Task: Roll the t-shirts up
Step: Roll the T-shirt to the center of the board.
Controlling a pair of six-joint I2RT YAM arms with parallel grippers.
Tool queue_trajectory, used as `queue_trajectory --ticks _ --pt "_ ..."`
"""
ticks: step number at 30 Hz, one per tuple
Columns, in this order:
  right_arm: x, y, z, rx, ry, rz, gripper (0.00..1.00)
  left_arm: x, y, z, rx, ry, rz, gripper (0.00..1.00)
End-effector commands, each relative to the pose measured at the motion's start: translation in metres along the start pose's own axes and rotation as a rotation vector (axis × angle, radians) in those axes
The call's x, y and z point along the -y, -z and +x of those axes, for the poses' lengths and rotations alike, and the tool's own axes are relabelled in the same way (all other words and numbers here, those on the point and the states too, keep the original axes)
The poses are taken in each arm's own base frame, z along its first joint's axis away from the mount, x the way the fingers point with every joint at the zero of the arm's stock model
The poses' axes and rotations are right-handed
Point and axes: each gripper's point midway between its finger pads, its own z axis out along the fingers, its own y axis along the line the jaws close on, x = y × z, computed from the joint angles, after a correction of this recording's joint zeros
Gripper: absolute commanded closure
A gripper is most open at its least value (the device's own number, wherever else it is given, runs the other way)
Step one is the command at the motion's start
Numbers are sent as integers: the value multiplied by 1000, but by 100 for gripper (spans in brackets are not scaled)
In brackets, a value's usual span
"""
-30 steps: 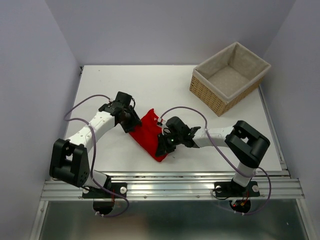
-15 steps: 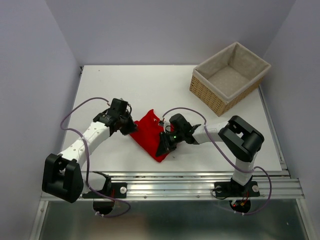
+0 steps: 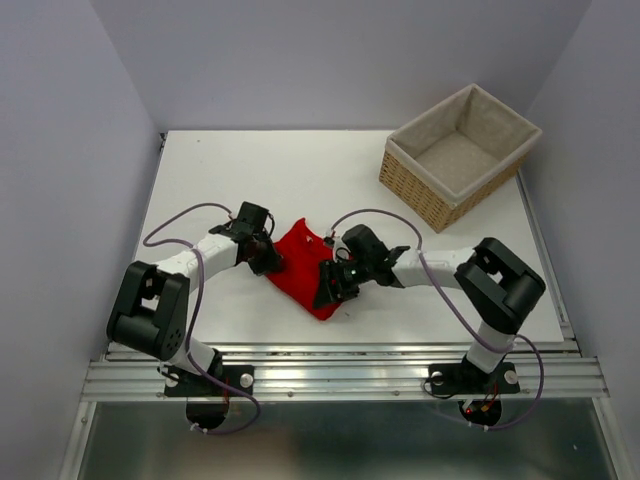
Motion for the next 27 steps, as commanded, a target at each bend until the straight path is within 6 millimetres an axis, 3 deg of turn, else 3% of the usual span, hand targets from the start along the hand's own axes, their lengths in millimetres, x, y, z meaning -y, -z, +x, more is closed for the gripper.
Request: queue_trajectory --ticks 1,4,5,9,11,12,14,15,17,21,22,24,25,27 --pt "20 28 -17 96 31 220 28 -1 -3 -9 31 -32 -28 100" --pt "23 52 -26 148 45 327 18 -2 1 -11 43 -38 -34 100" --pt "16 67 -32 186 64 344 16 0 3 -11 47 -40 -25 100" --pt "-4 96 -46 268 101 374 14 1 6 -11 43 -54 -21 100" --pt "-32 102 -52 309 179 368 15 5 8 -13 45 -66 -8 100" --pt "-28 106 -56 338 204 449 14 6 8 -14 47 -68 -4 100" --pt "-43 98 -52 332 271 484 15 7 10 -14 47 -71 2 100" --pt "-50 101 -62 363 286 515 15 8 9 -15 48 -69 1 100" --pt "-56 89 -67 354 311 525 19 8 9 -14 42 -71 2 100" --pt "-59 65 -67 337 302 540 38 10 8 -13 28 -78 8 100" --pt "-59 57 -71 331 291 543 53 11 9 -12 26 -81 12 100" --pt "-64 48 -72 337 261 527 67 11 9 -12 27 -84 11 100" --pt "-66 44 -73 334 252 518 79 11 10 -13 28 -86 12 100" --pt "-56 40 -74 347 212 556 92 12 11 -15 32 -89 11 100"
